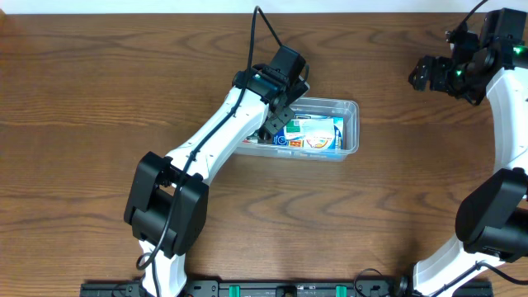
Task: Pack container
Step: 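Lower the brown bottle upright into the container and release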
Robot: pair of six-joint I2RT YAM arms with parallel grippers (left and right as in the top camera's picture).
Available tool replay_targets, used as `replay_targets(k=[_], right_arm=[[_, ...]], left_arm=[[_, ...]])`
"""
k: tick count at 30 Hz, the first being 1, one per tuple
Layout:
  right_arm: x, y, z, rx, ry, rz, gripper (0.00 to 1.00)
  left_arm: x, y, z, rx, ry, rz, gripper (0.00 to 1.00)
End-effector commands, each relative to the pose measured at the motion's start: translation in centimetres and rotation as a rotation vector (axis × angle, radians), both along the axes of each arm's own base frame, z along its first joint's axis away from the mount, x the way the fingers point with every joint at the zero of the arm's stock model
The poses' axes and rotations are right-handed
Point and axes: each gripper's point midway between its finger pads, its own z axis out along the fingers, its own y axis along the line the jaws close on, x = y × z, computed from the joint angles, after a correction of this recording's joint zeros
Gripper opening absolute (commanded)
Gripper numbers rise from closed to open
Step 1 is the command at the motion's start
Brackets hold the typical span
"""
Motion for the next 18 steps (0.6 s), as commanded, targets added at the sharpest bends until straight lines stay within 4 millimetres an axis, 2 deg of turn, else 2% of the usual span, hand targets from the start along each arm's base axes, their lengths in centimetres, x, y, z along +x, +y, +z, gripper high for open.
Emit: replay_targets(k=[1, 4, 7, 10, 13, 18], right_arm=[[0.0, -0.2, 0.0, 0.003, 0.000, -0.009, 0.99], [0.0, -0.2, 0.0, 0.003, 0.000, -0.009, 0.99], [0.0, -0.2, 0.0, 0.003, 0.000, -0.009, 0.99], [0.0, -0.2, 0.0, 0.003, 0.000, -0.009, 0.99], [0.0, -0.2, 0.0, 0.003, 0.000, -0.009, 0.99], [0.0, -0.2, 0.0, 0.003, 0.000, -0.009, 0.99]], left_arm=[[0.6, 0.4, 0.7, 0.005, -0.023, 0.022, 0.82], [0.7, 0.4, 0.7, 0.004, -0.024, 0.022, 0.90], [0.8, 0.3, 0.9, -0.002, -0.033, 0.022, 0.92], [1.2, 0.1, 2.2, -0.021, -0.061, 0.027, 0.97], [1.6, -0.1, 5.2, -0.071, -0.116, 0.063, 0.98], [0.6, 0.5, 13.1, -0.228, -0.224, 0.208, 0.98]])
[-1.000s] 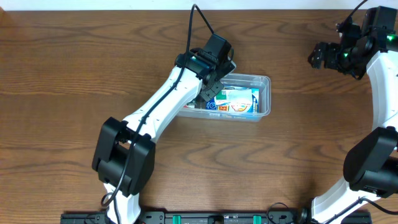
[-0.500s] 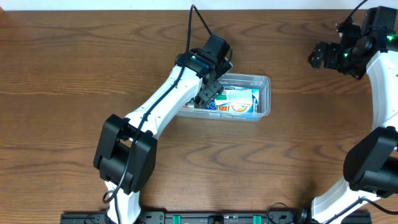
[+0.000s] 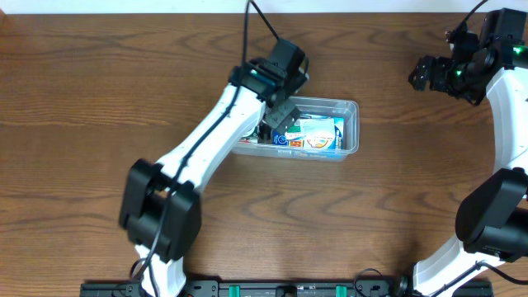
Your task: Pack container
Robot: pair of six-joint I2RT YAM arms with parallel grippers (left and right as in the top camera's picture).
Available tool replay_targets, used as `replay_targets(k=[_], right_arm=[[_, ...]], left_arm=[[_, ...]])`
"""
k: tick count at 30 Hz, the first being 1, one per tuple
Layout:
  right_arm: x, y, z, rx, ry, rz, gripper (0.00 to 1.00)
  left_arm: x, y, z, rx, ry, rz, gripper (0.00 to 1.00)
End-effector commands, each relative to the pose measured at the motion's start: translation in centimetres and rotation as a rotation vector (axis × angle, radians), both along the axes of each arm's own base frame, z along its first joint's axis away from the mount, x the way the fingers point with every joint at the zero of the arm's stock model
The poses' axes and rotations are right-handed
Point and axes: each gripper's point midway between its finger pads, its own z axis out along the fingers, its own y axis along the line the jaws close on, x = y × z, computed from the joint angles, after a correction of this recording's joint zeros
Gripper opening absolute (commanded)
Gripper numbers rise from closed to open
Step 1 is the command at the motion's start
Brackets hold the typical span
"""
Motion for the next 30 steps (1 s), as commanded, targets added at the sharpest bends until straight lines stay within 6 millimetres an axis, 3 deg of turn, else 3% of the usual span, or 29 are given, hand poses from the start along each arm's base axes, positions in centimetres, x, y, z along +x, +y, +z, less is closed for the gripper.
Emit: replay_targets(k=[1, 5, 9, 13, 17, 23, 30], right_arm=[[0.0, -0.2, 0.1, 0.003, 0.000, -0.009, 0.99], [0.0, -0.2, 0.1, 0.003, 0.000, -0.009, 0.99], [0.0, -0.2, 0.1, 0.003, 0.000, -0.009, 0.99], [0.0, -0.2, 0.1, 0.003, 0.000, -0.009, 0.99], [0.0, -0.2, 0.1, 0.003, 0.000, -0.009, 0.99], [0.0, -0.2, 0.1, 0.003, 0.000, -0.009, 0.99], [0.0, -0.2, 0.1, 0.003, 0.000, -0.009, 0.99]], left_arm=[[-0.6, 1.0, 9.3, -0.187, -0.152, 0.173, 0.98], [-3.9, 2.4, 12.0, -0.314, -0.112, 0.386, 0.98], [-5.6, 3.4, 13.6, -0.326, -0.115, 0.394, 0.98], [-9.1, 5.3, 12.5, -0.243, -0.006, 0.403, 0.98], [-10.9, 8.1, 12.0, -0.194, 0.035, 0.575, 0.98], [-11.1, 11.8, 12.8, -0.113, -0.063, 0.704, 0.98], [-8.6, 14.2, 15.0, -0.264, -0.292, 0.738, 0.98]])
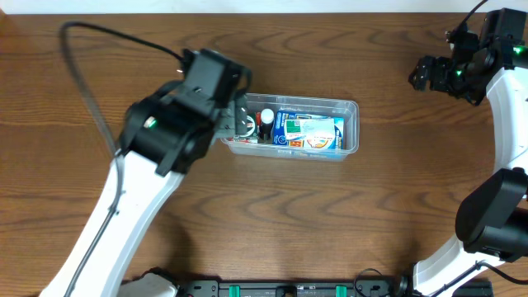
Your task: Pack container
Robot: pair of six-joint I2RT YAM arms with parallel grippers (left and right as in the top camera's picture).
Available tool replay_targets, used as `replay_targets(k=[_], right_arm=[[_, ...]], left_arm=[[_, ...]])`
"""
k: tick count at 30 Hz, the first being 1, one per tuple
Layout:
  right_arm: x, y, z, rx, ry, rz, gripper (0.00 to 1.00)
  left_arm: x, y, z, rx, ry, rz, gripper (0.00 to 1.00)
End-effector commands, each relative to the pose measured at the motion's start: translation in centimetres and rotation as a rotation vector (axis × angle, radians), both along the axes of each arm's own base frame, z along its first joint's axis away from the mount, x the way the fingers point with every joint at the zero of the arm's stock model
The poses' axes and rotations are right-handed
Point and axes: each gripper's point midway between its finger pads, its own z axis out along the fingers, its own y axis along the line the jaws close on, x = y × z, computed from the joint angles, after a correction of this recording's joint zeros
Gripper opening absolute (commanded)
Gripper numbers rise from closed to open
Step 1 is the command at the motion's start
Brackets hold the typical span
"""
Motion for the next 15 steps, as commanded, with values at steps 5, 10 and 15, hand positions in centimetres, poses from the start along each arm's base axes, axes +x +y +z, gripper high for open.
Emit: replay_targets(k=[5, 10, 15], right_arm=[[0.0, -0.2, 0.1, 0.003, 0.000, -0.009, 0.99], [0.0, -0.2, 0.1, 0.003, 0.000, -0.009, 0.99], [0.0, -0.2, 0.1, 0.003, 0.000, -0.009, 0.99]], left_arm=[[-0.2, 6.1, -0.3, -0.074, -0.231, 0.160, 0.98], [-1.8, 9.6, -2.8, -0.161, -0.401, 0.227, 0.98], [-3.1, 9.5, -4.4, -0.126, -0.622, 0.027, 0.98]])
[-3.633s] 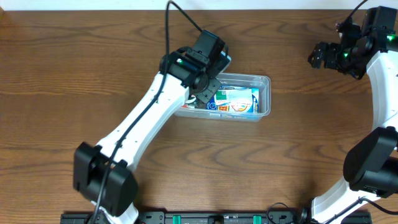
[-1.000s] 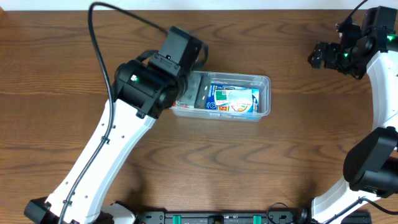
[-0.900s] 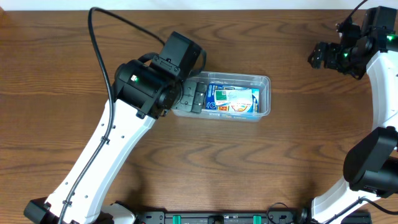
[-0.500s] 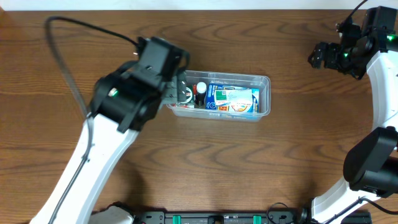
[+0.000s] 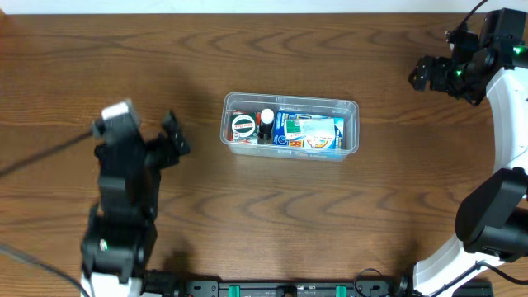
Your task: Pack container
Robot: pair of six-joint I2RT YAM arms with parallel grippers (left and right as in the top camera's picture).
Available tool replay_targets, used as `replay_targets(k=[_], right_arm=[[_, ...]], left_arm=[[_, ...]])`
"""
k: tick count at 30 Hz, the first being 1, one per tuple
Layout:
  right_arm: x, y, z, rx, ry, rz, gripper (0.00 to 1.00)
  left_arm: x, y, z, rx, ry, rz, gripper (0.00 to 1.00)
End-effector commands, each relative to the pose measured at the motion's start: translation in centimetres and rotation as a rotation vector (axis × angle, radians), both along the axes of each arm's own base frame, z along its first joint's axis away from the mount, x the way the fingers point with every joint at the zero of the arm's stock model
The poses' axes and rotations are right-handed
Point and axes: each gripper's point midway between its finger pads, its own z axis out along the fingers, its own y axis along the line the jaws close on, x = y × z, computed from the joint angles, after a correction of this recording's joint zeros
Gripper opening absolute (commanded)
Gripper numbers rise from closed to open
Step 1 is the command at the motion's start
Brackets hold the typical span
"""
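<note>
A clear plastic container (image 5: 351, 124) lies at the table's middle. Inside it are a blue, white and green packet (image 5: 309, 132), a small dark bottle with a white cap (image 5: 266, 120) and a round white item with a red ring (image 5: 242, 126). My left gripper (image 5: 176, 136) is well left of the container, over bare wood. It is open, with nothing between its fingers. My right gripper (image 5: 417, 74) hangs at the far right, away from the container. Its fingers form a dark cluster, so its state is unclear.
The wooden table (image 5: 330, 214) spreads all around the container. The left arm's cable (image 5: 41, 157) trails off to the left edge. A black rail (image 5: 289, 289) runs along the front edge.
My left arm has drawn back from the container's left end to the left front of the table. The gripper is now apart from the container. The right arm is unchanged.
My left gripper was down inside the container's left part, over the bottle and the round item. Later it stood at the container's left end with those items showing inside. Now it is clear of the container and empty. The right arm never moved.
</note>
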Motion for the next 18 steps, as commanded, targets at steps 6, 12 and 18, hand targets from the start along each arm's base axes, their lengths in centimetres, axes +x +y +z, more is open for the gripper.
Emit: replay_targets(k=[6, 12, 18], right_arm=[[0.0, -0.2, 0.1, 0.004, 0.000, -0.009, 0.99], [0.0, -0.2, 0.1, 0.004, 0.000, -0.009, 0.99], [0.0, -0.2, 0.1, 0.004, 0.000, -0.009, 0.99]], left_arm=[[-3.2, -0.8, -4.1, 0.163, -0.201, -0.189, 0.98], [-4.4, -0.2, -6.4, 0.164, -0.236, -0.176, 0.98], [-4.6, 0.1, -8.2, 0.163, -0.224, -0.165, 0.98]])
